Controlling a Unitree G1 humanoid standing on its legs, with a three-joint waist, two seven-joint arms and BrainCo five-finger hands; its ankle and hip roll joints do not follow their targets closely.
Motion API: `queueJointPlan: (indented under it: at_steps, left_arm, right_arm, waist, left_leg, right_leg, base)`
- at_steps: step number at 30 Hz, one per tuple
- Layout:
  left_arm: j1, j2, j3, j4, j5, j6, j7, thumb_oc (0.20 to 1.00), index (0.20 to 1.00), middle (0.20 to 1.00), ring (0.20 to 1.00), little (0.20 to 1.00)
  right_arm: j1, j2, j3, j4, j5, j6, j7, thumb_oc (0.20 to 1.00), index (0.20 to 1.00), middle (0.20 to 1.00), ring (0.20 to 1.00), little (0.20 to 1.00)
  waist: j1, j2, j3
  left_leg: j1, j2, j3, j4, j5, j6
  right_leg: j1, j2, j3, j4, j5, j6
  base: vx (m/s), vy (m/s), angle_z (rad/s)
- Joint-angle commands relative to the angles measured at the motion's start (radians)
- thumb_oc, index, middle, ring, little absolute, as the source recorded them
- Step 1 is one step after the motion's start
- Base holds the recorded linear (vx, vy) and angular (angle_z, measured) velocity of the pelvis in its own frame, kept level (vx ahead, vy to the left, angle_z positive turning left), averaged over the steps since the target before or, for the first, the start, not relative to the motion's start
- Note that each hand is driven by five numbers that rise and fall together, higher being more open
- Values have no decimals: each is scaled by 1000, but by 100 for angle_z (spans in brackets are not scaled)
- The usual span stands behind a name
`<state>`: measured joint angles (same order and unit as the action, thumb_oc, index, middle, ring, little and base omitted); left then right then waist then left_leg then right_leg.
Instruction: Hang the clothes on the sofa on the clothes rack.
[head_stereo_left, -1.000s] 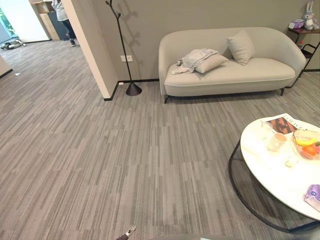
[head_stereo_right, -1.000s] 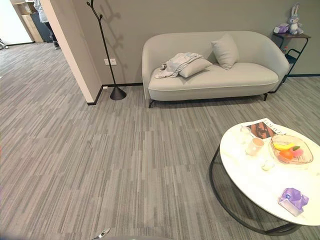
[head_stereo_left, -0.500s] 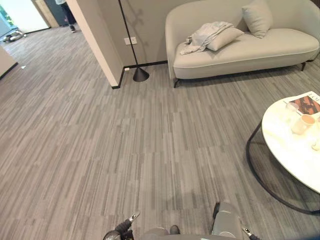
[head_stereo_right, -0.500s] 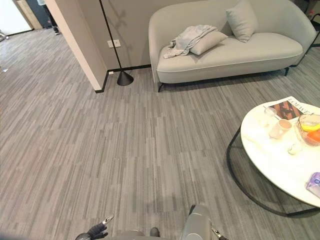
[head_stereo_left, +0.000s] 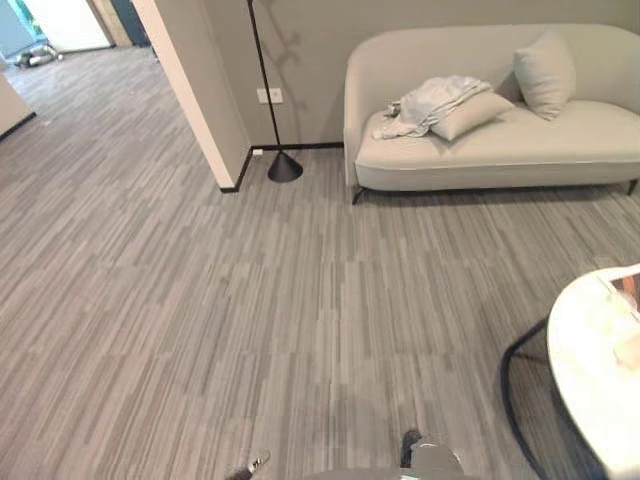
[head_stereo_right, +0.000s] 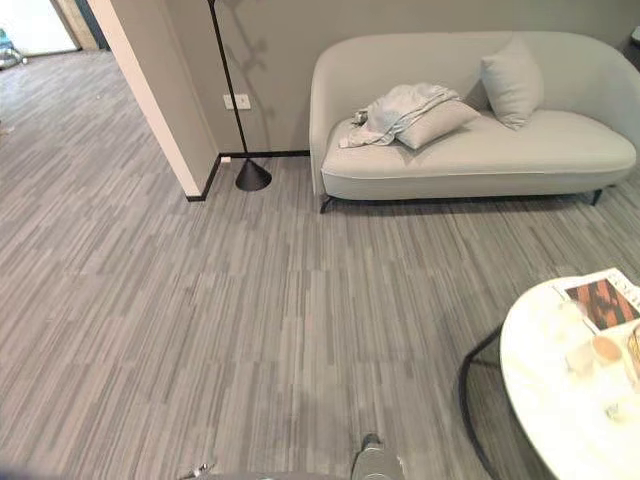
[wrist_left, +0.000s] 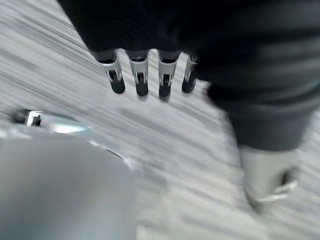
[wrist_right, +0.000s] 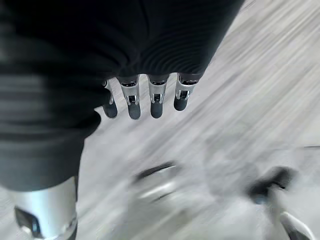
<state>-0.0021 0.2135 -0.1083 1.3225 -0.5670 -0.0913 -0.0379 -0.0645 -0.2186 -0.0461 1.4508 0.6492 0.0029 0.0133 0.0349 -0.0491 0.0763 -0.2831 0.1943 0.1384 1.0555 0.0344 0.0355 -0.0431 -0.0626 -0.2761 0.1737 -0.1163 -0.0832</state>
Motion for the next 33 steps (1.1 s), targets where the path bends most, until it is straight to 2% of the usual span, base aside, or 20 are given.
queueJointPlan:
  at_steps: [1, 2, 4, 5, 6, 7, 10, 12, 13, 14, 16, 17, 18, 20, 22, 24, 25, 27, 30, 33]
  left_arm:
    - [-65, -53, 22, 26, -33, -26, 7, 1000, 1000, 1000, 1000, 1000]
    - [-65, -52, 22, 26, -33, -26, 7, 1000, 1000, 1000, 1000, 1000]
    - [-49, -49, 47, 43, -47, -30, 9, 1000, 1000, 1000, 1000, 1000]
    - [-49, -49, 47, 43, -47, -30, 9, 1000, 1000, 1000, 1000, 1000]
    - [-30, -47, 78, 81, -56, -25, 5, 1000, 1000, 1000, 1000, 1000]
    - [-25, -47, 88, 101, -53, -23, 5, 1000, 1000, 1000, 1000, 1000]
    - [1, -41, 130, 154, -48, -12, 8, 1000, 1000, 1000, 1000, 1000]
    - [45, -33, 184, 192, -47, 3, 1, 1000, 1000, 1000, 1000, 1000]
    - [45, -28, 195, 204, -51, 5, 3, 1000, 1000, 1000, 1000, 1000]
    - [47, -32, 196, 195, -33, 11, -2, 1000, 1000, 1000, 1000, 1000]
    - [32, -26, 170, 174, -23, 6, 2, 1000, 1000, 1000, 1000, 1000]
    - [23, -21, 153, 162, -11, 3, 8, 1000, 1000, 1000, 1000, 1000]
    - [-16, -16, 105, 114, -3, -9, 24, 1000, 1000, 1000, 1000, 1000]
    - [-39, -13, 84, 72, -13, -28, 39, 1000, 1000, 1000, 1000, 1000]
    - [-67, -7, 73, 11, -26, -49, 61, 1000, 1000, 1000, 1000, 1000]
    - [-104, -21, 55, -11, -11, -58, 77, 1000, 1000, 1000, 1000, 1000]
    - [-109, -15, 46, -34, -16, -56, 71, 1000, 1000, 1000, 1000, 1000]
    - [-93, -39, 75, -34, -62, -60, 73, 1000, 1000, 1000, 1000, 1000]
    - [-81, -68, 68, -70, -99, -62, 74, 1000, 1000, 1000, 1000, 1000]
    - [-56, -78, 47, -140, -91, -53, 78, 1000, 1000, 1000, 1000, 1000]
  right_arm:
    - [-36, -62, 56, -15, 16, -47, -6, 1000, 1000, 1000, 1000, 1000]
    - [-36, -62, 56, -15, 16, -47, -6, 1000, 1000, 1000, 1000, 1000]
    - [-35, -60, 71, -27, 14, -54, -1, 1000, 1000, 1000, 1000, 1000]
    - [-35, -60, 71, -27, 14, -54, -1, 1000, 1000, 1000, 1000, 1000]
    - [-41, -44, 90, -20, 0, -56, 2, 1000, 1000, 1000, 1000, 1000]
    - [-38, -34, 95, -17, -10, -55, 3, 1000, 1000, 1000, 1000, 1000]
    - [-37, 2, 113, -7, -32, -49, 4, 1000, 1000, 1000, 1000, 1000]
    - [-11, 31, 107, 16, -56, -33, 22, 1000, 1000, 1000, 1000, 1000]
    - [1, 40, 107, 40, -76, -30, 27, 1000, 1000, 1000, 1000, 1000]
    - [26, 48, 108, 60, -131, -17, 38, 1000, 1000, 1000, 1000, 1000]
    - [22, 36, 121, 41, -148, -24, 35, 1000, 1000, 1000, 1000, 1000]
    - [21, 36, 131, 20, -168, -24, 32, 1000, 1000, 1000, 1000, 1000]
    - [6, 35, 196, -73, -225, -43, 10, 1000, 1000, 1000, 1000, 1000]
    - [-1, 28, 232, -145, -250, -55, -6, 1000, 1000, 1000, 1000, 1000]
    - [-17, 11, 261, -224, -281, -62, -27, 1000, 1000, 1000, 1000, 1000]
    - [-33, -23, 329, -263, -396, -27, -24, 1000, 1000, 1000, 1000, 1000]
    - [-15, -25, 298, -314, -417, -53, -59, 1000, 1000, 1000, 1000, 1000]
    - [-19, -29, 343, -336, -465, -44, -40, 1000, 1000, 1000, 1000, 1000]
    - [-8, -65, 388, -521, -506, -51, -33, 1000, 1000, 1000, 1000, 1000]
    - [-1, -134, 399, -679, -555, -57, -50, 1000, 1000, 1000, 1000, 1000]
  waist:
    - [17, 10, 64]
    - [17, 7, 63]
    - [49, 22, 53]
    - [49, 21, 53]
    - [96, 39, 50]
    - [114, 43, 50]
    - [160, 35, 45]
    - [189, 21, 5]
    - [201, -7, -11]
    - [226, -31, -37]
    - [214, -10, -31]
    - [202, 15, -32]
    - [134, 57, -8]
    - [95, 60, 4]
    - [60, 41, 19]
    - [35, 34, 37]
    - [32, 17, 26]
    - [23, 10, 10]
    - [28, -10, 33]
    - [46, -52, 94]
  left_leg:
    - [78, -130, -5, -538, 1, -73]
    - [79, -134, -3, -546, 6, -72]
    - [59, -166, 2, -813, 40, -65]
    - [60, -166, 2, -815, 41, -64]
    - [24, -197, -32, -1032, 130, -82]
    - [8, -202, -52, -1110, 153, -92]
    - [-38, -202, -88, -1133, 178, -105]
    - [-13, -198, -90, -1054, 206, -67]
    - [3, -219, -82, -1030, 185, -51]
    - [56, -250, -58, -1015, 139, -15]
    - [110, -261, -54, -1004, 97, 19]
    - [150, -253, -58, -1011, 78, 35]
    - [296, -248, -115, -1064, 31, 43]
    - [335, -245, -156, -1061, 6, 27]
    - [381, -246, -199, -1062, -38, -5]
    - [418, -227, -216, -1068, -85, -24]
    - [419, -235, -235, -1065, -106, -25]
    - [455, -209, -236, -1027, -137, -42]
    - [305, -215, -244, -702, -48, -96]
    - [107, -164, -126, -387, 32, -103]
  right_leg:
    - [99, -34, 84, -217, 134, 130]
    - [97, -38, 85, -218, 135, 130]
    - [157, 1, 101, -234, 98, 138]
    - [158, 0, 101, -234, 98, 138]
    - [247, 54, 138, -248, 50, 130]
    - [272, 67, 153, -243, 27, 126]
    - [346, 89, 206, -211, -48, 112]
    - [391, 81, 222, -132, -95, 118]
    - [385, 56, 204, -80, -61, 148]
    - [342, -7, 154, 112, 120, 244]
    - [243, -75, 89, 360, 319, 290]
    - [199, -96, 50, 440, 329, 279]
    - [29, -146, -40, 478, 186, 218]
    - [-20, -133, -39, 281, 165, 201]
    - [-26, -101, 72, -48, 178, 212]
    - [-56, -96, 208, -169, 218, 243]
    - [-51, -97, 246, -177, 207, 240]
    - [-52, -73, 227, -124, 206, 229]
    - [12, -78, 177, -147, 190, 196]
    - [81, -86, 115, -163, 150, 149]
  base:
    - [330, -62, -43]
    - [509, -82, -18]
    - [373, -33, -51]
    - [679, -84, -88]
    - [666, -99, -79]
    - [666, -99, -79]
    - [767, -90, -74]
    - [827, 19, -31]
    - [1137, 55, -55]
    - [838, 71, -33]
    - [646, 125, -36]
    - [841, 75, -21]
    - [804, -39, 6]
    - [639, -228, 79]
    - [484, -322, 84]
    - [414, -233, 108]
    - [354, -216, 132]
    - [435, -256, 145]
    - [296, -230, 62]
    - [148, -247, 29]
